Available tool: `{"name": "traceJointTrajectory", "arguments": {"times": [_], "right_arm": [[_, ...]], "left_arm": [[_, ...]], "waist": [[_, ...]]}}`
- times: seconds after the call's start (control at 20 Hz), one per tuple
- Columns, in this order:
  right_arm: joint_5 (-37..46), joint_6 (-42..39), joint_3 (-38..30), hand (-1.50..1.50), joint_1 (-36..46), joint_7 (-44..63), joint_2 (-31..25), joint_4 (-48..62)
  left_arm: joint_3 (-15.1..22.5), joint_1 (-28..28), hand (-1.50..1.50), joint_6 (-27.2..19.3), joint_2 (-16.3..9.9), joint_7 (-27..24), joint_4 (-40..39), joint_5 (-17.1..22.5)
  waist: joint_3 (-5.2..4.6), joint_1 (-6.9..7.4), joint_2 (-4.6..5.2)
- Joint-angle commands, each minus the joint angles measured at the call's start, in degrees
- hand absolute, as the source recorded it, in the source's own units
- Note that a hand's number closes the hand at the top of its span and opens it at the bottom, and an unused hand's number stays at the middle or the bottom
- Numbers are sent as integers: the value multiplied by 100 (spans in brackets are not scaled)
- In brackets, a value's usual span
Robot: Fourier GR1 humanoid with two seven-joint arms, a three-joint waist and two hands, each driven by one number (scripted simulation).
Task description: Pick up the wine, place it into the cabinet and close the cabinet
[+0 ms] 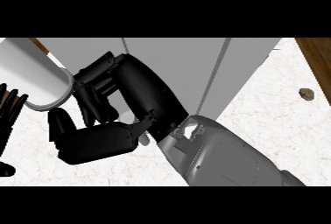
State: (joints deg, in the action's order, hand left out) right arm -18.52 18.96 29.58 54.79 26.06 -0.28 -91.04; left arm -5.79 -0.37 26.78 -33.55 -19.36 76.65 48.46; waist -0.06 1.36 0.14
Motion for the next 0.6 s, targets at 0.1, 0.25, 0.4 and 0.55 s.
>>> {"name": "traceJointTrajectory", "arguments": {"times": [0.1, 0.25, 0.4, 0.55], "right_arm": [[-381, 4, -120, 150, -14, -794, 27, 1110], [-310, -612, -749, 150, 26, -680, -57, 1318], [-79, -772, -881, 150, -28, -984, -8, 1717], [-96, -1135, -1021, 150, -159, -1391, -182, 2046]], "left_arm": [[-146, -44, -150, -140, 86, 149, 187, -97], [-340, -306, -150, 329, 46, -85, -575, -213], [-200, -23, -150, 11, 363, 3, -15, -328], [-409, -189, -150, 271, 149, 113, -435, -124]], "waist": [[5, -37, -3], [2, -112, 1], [5, -84, -6], [2, -92, 12]]}}
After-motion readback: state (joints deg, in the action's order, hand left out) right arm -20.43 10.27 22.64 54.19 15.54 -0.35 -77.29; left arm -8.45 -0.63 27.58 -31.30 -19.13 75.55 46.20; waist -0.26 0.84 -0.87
